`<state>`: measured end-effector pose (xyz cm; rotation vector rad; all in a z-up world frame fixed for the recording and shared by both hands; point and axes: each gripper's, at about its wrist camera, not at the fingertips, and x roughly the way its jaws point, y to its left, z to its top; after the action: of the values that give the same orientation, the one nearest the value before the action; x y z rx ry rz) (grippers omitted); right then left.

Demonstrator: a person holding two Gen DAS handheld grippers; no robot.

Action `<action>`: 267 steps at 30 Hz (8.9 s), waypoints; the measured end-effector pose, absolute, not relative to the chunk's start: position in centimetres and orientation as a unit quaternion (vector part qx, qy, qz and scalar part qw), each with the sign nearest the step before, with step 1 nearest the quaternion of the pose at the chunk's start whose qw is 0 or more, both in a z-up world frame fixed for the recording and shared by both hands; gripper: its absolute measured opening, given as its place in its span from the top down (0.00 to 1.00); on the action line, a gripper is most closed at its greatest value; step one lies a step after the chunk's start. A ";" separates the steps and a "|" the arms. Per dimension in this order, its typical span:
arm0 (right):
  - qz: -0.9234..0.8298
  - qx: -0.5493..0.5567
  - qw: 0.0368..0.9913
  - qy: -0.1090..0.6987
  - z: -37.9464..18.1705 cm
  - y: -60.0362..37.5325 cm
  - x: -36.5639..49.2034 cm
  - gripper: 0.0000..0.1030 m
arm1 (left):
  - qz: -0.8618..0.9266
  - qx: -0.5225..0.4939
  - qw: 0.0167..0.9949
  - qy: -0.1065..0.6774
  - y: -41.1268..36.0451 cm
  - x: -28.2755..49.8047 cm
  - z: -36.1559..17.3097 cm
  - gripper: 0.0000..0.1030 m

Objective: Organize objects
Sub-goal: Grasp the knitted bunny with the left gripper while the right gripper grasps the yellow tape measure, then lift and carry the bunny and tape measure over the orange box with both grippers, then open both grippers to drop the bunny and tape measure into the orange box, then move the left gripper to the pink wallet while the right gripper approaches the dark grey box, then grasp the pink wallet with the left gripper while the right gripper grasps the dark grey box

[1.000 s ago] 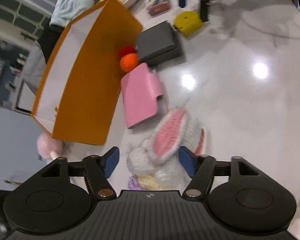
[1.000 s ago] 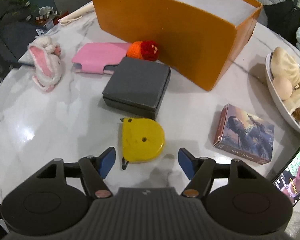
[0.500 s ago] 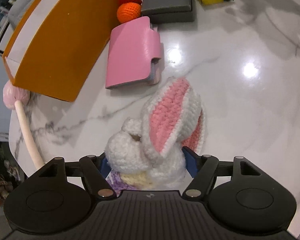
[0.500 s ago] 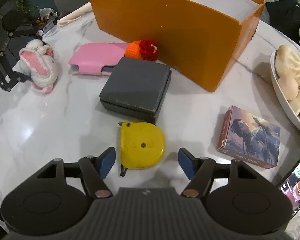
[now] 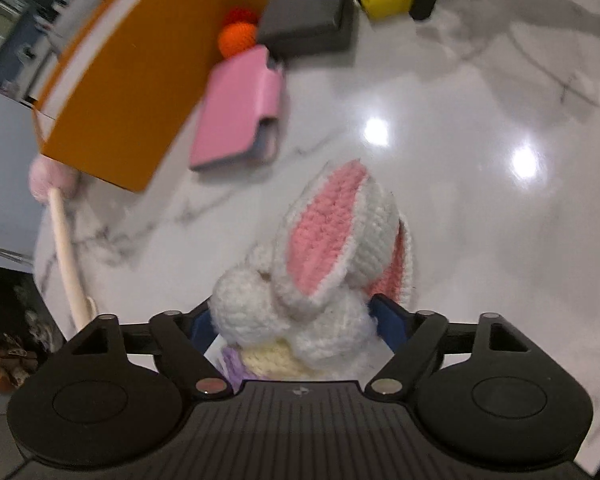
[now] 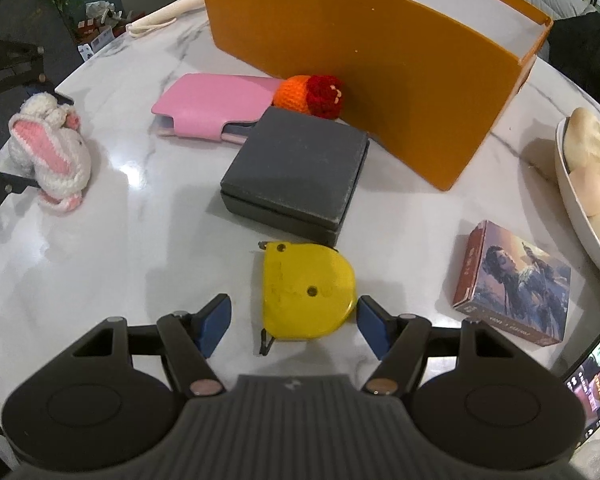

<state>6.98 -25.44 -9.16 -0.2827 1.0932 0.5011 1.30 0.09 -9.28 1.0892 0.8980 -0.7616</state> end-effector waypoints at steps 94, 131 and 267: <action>0.212 -0.078 0.904 0.364 6.3 -23.2 17.6 0.49 | -0.234 0.204 0.894 0.323 -3.4 15.6 5.6 0.26; 0.143 -0.072 0.893 0.421 -4.1 -25.2 26.9 0.47 | -0.162 0.308 0.851 0.394 -13.5 24.8 -3.2 0.21; 0.148 -0.022 0.863 0.483 -10.4 -21.5 10.6 0.22 | -0.297 0.216 0.849 0.381 -1.6 8.9 -7.0 0.96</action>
<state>10.63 -21.54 -10.44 -0.0469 1.0138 0.3093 8.93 -1.60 -7.05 0.4544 0.8028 -0.6259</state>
